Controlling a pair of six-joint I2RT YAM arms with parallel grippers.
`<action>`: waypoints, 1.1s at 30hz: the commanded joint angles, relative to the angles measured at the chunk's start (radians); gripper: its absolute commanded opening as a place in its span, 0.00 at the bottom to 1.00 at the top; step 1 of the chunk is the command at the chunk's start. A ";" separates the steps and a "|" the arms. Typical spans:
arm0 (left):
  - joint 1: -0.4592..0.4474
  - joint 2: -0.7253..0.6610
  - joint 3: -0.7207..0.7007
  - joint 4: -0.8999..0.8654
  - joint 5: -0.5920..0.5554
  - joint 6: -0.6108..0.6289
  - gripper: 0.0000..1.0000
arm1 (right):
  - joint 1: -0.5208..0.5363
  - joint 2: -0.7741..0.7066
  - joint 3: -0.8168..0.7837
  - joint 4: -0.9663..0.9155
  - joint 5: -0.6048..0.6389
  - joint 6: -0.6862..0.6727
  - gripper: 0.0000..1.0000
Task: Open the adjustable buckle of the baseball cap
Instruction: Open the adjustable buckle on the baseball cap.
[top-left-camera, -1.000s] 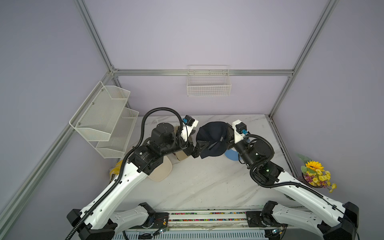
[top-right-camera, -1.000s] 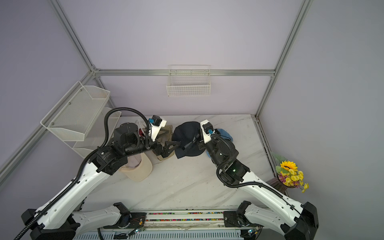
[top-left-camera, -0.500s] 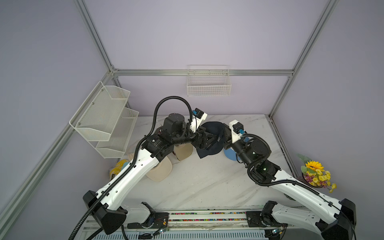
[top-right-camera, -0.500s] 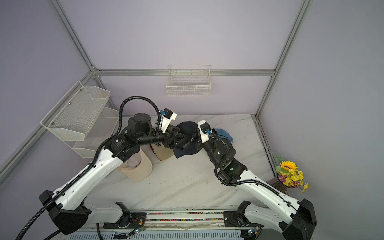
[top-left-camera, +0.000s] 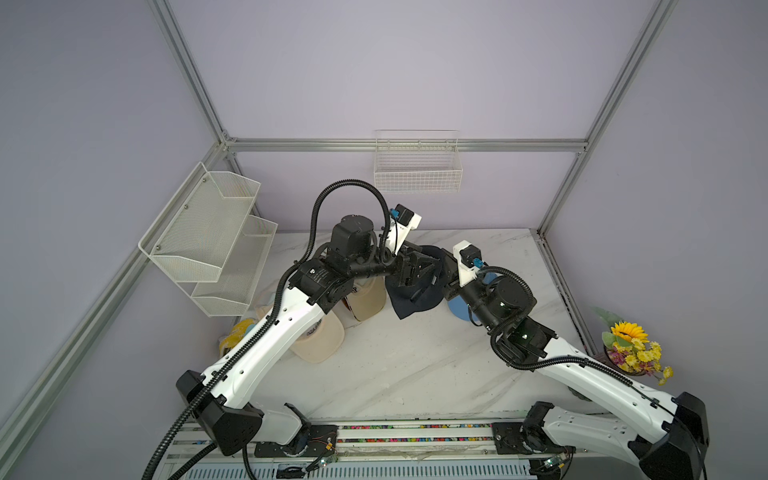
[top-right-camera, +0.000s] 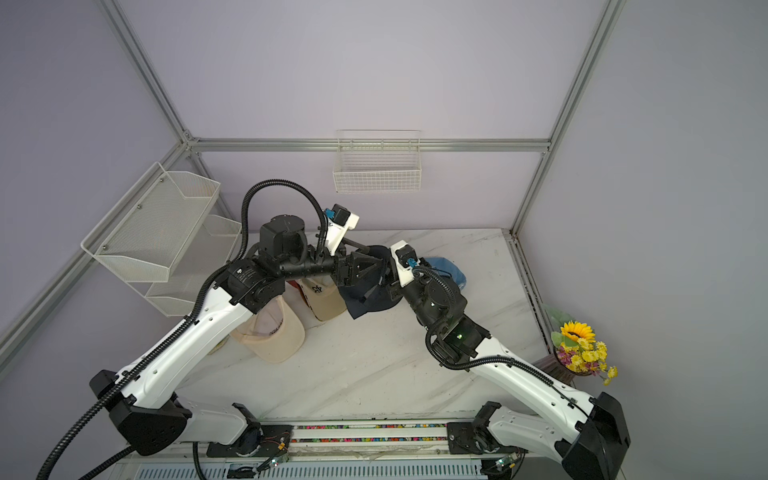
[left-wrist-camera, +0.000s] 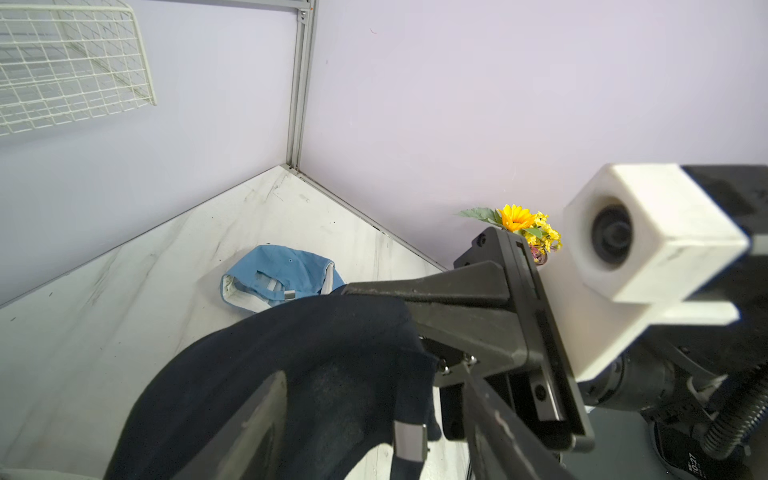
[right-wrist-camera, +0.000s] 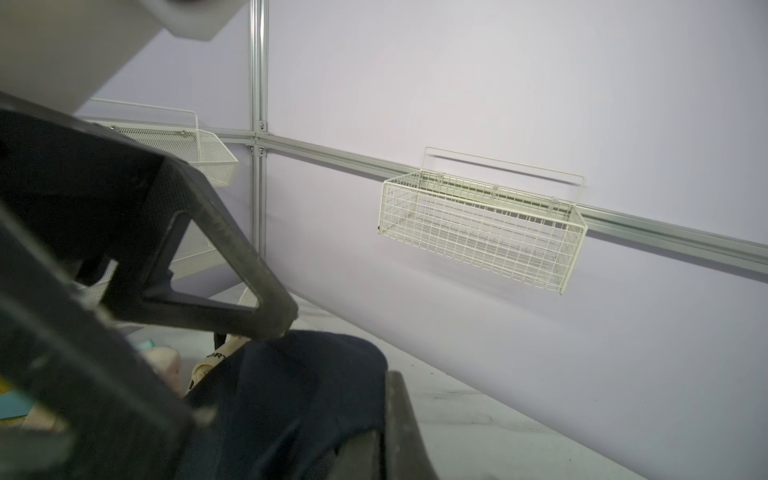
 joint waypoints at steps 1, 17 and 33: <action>-0.009 0.031 0.066 0.028 0.045 -0.010 0.62 | -0.002 0.001 0.008 0.049 -0.016 0.016 0.00; -0.020 0.079 0.112 0.017 0.074 -0.006 0.39 | -0.003 0.004 0.013 0.046 -0.018 0.012 0.00; -0.020 0.047 0.103 0.000 0.028 0.009 0.00 | -0.002 -0.006 0.016 0.051 0.010 0.013 0.00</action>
